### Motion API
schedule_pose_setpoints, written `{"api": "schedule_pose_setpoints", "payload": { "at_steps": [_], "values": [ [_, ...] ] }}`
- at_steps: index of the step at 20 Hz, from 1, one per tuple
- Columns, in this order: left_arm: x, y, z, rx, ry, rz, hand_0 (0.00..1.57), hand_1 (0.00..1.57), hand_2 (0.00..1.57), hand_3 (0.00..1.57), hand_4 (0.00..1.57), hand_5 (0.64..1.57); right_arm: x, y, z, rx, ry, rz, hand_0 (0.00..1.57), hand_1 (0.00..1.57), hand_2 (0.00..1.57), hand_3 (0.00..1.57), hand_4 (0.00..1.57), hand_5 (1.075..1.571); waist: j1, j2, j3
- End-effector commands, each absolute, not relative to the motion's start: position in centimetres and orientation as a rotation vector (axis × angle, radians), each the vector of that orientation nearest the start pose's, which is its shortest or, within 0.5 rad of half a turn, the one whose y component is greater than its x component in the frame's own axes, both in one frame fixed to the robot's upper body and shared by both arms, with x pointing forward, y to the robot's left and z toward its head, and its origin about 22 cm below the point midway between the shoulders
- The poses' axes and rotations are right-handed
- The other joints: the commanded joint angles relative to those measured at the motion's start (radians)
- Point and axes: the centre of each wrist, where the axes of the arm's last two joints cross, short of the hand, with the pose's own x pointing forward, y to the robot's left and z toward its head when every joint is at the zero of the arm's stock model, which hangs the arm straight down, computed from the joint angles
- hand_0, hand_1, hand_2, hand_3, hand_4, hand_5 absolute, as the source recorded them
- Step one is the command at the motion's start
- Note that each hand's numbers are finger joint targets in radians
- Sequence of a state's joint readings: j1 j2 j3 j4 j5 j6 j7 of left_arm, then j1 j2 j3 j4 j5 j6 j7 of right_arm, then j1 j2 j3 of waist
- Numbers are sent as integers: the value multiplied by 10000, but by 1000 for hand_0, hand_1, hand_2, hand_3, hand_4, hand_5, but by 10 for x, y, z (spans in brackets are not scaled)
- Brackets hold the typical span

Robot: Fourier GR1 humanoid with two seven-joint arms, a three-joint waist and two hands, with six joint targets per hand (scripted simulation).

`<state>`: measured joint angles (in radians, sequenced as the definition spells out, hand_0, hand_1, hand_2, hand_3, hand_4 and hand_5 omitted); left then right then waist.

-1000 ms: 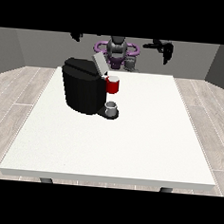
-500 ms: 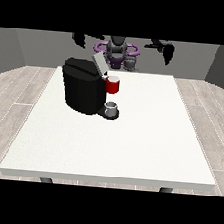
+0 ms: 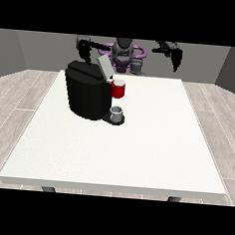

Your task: Insert the coffee pod into the coffee machine and close the lid

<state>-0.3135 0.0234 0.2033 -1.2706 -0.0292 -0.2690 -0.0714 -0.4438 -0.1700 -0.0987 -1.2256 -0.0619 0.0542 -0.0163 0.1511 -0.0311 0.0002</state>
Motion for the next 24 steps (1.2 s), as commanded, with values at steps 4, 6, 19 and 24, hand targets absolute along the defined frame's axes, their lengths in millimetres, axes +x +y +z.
{"api": "schedule_pose_setpoints", "payload": {
  "at_steps": [4, 6, 19, 24],
  "values": [
    [301, 241, 14, -1268, -16301, -1342, 0, 0, 0, 0, 0, 1571, 363, -254, 55, -193, -16553, 2096, 0, 0, 0, 0, 0, 1571, -231, 353, 0],
    [310, 256, 22, -1049, -16903, -1507, 0, 0, 0, 0, 0, 1571, 379, -225, 82, -59, -17029, 2231, 0, 0, 0, 0, 0, 1571, -167, 710, -2],
    [311, 256, 43, -543, -16950, -1419, 0, 0, 0, 0, 0, 1571, 394, -217, 77, 119, -17043, 2579, 0, 0, 0, 0, 0, 1571, -109, 944, 0],
    [308, 259, 31, -588, -17210, -1428, 0, 0, 0, 0, 0, 1571, 398, -208, 79, -56, -17300, 3027, 0, 0, 0, 0, 0, 1571, -134, 1349, -2]
  ]
}}
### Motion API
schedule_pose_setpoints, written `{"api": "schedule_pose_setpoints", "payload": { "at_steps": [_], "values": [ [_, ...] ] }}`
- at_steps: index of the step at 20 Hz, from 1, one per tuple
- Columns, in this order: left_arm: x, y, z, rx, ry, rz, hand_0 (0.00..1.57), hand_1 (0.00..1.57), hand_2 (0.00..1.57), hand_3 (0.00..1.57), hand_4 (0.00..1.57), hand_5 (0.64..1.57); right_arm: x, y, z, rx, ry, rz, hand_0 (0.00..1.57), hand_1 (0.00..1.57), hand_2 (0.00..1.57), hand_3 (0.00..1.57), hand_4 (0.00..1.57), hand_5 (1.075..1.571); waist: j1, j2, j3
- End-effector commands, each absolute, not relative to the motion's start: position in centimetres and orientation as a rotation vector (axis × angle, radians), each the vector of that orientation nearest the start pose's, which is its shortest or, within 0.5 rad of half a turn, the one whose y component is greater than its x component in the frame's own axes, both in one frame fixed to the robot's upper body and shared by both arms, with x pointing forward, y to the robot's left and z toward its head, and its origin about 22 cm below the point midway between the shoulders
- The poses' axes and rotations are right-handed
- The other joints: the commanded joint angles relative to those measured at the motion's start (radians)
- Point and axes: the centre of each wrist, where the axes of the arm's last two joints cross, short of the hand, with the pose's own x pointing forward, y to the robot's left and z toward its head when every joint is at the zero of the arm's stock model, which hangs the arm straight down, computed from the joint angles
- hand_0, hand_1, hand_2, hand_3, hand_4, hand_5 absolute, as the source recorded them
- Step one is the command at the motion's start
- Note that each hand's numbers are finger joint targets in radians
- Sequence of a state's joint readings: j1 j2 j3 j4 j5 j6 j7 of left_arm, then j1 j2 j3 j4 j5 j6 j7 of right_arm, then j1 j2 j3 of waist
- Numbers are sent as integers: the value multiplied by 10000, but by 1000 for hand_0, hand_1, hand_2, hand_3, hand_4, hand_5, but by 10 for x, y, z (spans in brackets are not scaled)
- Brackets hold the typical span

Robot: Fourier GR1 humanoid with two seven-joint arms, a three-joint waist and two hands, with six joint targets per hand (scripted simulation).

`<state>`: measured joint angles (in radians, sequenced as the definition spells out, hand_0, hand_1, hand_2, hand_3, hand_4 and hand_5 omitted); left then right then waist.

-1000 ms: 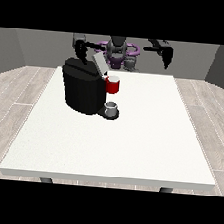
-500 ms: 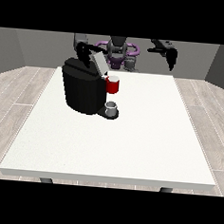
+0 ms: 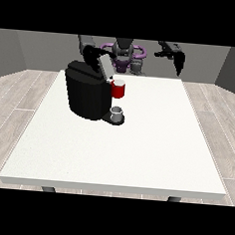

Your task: Insert the coffee pod into the coffee machine and close the lid

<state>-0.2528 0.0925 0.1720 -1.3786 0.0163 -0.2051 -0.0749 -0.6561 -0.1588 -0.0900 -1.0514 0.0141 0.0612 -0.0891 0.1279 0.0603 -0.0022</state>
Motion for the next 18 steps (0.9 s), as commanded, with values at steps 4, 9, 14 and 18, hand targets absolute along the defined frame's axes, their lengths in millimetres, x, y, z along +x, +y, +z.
{"api": "schedule_pose_setpoints", "payload": {
  "at_steps": [4, 9, 14, 18],
  "values": [
    [308, 288, 33, -428, -16699, -1538, 0, 0, 0, 0, 0, 1571, 390, -195, 71, 231, -17258, 3489, 0, 0, 0, 0, 77, 1571, -141, 76, 21],
    [317, 275, 26, -238, -17035, -904, 0, 0, 0, 0, 141, 1571, 400, -165, 104, 218, -17661, 4181, 0, 0, 0, 0, 140, 1571, -183, 318, 18],
    [318, 283, 35, -487, -17007, -1365, 0, 0, 0, 0, 156, 1571, 402, -171, 114, -483, -18138, 4646, 0, 0, 0, 0, 125, 1571, 253, 497, 19],
    [316, 269, 26, -822, -17066, -1325, 0, 0, 0, 0, 167, 1571, 400, -156, 118, -450, -18137, 4445, 0, 0, 0, 0, 110, 1571, 361, 392, 17]
  ]
}}
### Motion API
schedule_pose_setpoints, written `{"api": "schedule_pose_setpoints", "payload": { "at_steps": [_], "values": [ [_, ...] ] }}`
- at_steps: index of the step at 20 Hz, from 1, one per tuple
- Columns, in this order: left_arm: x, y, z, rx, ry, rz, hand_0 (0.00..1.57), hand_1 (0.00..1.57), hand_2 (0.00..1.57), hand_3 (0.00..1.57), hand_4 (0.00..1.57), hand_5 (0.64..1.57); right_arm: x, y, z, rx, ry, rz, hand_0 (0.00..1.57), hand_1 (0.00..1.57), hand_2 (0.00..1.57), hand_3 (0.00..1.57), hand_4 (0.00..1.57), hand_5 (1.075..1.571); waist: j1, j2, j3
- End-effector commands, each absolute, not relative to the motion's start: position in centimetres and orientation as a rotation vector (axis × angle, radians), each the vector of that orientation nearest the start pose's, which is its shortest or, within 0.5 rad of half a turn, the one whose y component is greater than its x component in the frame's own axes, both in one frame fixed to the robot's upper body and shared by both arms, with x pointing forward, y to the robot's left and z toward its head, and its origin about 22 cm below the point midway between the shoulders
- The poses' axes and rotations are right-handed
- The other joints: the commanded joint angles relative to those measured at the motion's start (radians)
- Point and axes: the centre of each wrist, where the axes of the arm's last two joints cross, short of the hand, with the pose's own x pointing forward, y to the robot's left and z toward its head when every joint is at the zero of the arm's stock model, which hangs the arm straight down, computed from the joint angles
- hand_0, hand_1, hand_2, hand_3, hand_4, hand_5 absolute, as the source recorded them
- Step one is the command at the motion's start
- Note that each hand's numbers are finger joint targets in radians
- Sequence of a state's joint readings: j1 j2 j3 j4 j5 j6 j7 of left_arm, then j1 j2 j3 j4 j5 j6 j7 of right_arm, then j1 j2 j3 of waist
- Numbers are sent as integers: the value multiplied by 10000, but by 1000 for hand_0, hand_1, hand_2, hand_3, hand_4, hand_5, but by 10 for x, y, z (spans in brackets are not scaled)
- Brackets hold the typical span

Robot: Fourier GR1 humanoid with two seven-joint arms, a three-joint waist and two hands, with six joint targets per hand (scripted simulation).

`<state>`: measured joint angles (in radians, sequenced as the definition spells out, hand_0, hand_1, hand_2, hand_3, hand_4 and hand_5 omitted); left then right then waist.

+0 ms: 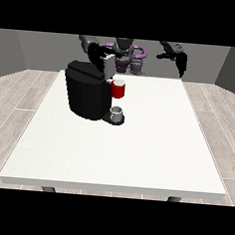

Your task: Insert the coffee pod into the coffee machine and close the lid

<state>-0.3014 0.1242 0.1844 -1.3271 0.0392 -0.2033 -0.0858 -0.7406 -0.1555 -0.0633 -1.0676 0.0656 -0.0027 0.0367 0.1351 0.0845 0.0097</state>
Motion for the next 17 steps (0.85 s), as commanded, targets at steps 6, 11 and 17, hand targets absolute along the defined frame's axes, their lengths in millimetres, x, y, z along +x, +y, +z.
{"api": "schedule_pose_setpoints", "payload": {
  "at_steps": [6, 11, 17],
  "values": [
    [314, 247, 24, -897, -17331, -1693, 0, 0, 0, 0, 196, 1571, 393, -152, 122, 218, -18332, 4550, 0, 0, 0, 0, 30, 1571, 290, -202, -98],
    [308, 271, 12, -623, -17355, -920, 0, 0, 0, 0, 145, 1571, 369, -137, 96, 2324, -18611, 4637, 0, 0, 0, 0, 352, 1571, -495, -602, -98],
    [285, 284, -17, -227, -16592, -307, 0, 0, 0, 0, 192, 1571, 323, -143, 36, 2629, -17446, 2735, 0, 0, 0, 0, 157, 1571, -1259, -1531, -98]
  ]
}}
